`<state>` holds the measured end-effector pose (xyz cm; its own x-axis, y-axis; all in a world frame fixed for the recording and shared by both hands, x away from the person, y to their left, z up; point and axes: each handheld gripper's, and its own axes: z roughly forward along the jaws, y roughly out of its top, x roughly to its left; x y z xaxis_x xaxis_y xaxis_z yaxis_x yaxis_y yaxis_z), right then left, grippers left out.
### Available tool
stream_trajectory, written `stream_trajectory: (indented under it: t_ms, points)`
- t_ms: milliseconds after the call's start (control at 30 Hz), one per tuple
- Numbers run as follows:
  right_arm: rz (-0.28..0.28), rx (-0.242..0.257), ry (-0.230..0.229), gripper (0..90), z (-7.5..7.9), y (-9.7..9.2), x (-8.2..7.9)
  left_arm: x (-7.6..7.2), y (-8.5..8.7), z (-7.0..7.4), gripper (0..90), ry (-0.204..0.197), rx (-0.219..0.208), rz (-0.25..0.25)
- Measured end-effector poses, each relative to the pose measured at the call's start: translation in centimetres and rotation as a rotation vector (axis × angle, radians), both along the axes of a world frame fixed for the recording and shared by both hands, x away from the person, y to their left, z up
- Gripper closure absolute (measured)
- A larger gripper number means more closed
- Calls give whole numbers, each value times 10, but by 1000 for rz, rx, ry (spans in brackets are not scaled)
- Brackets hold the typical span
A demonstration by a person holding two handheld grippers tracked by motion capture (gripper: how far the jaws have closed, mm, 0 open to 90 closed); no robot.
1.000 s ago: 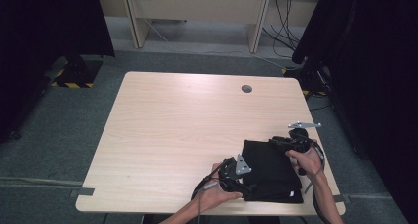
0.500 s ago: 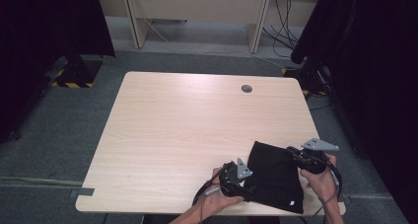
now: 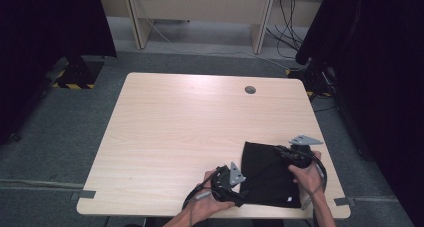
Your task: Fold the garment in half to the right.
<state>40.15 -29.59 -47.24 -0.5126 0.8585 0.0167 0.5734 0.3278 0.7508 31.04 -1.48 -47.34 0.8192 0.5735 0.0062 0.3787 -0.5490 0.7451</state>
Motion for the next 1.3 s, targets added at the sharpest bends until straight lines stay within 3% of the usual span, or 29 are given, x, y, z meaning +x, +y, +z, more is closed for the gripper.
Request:
stream_trajectory:
  t_ms: [100,200,300,400,533,633,700,800,833,1067,1100,1167,1233,1300]
  points:
    - [58,44,26,784,-1,23,16,6,29,11,204,13,-68,36]
    - [109,69,39,766,-1,42,26,24,57,27,198,7,-148,108]
    - [136,83,50,757,0,54,28,43,69,32,225,-20,-145,145]
    - [149,95,35,785,5,57,29,61,66,30,286,-25,-143,125]
    - [163,115,-4,819,17,56,31,81,48,20,402,-50,-86,50]
    - [175,91,-28,828,24,58,32,96,39,10,468,-45,-66,25]
    - [175,103,-43,832,27,57,33,104,35,4,501,-39,-66,15]
    - [190,148,-61,833,32,55,33,112,29,-3,545,-56,-31,-28]
    - [193,149,-64,833,33,55,33,115,29,-4,576,-51,-43,-33]
    - [175,159,-59,834,31,49,34,119,27,-2,856,-57,-26,-31]
    - [174,162,-61,834,31,48,35,119,28,0,864,-59,-28,-33]
    - [162,170,-69,835,32,44,34,119,34,5,870,-55,-74,-8]
    - [148,171,-76,837,32,39,34,121,42,7,872,-27,-134,28]
    - [132,166,-72,837,29,35,37,126,49,0,871,10,-176,82]
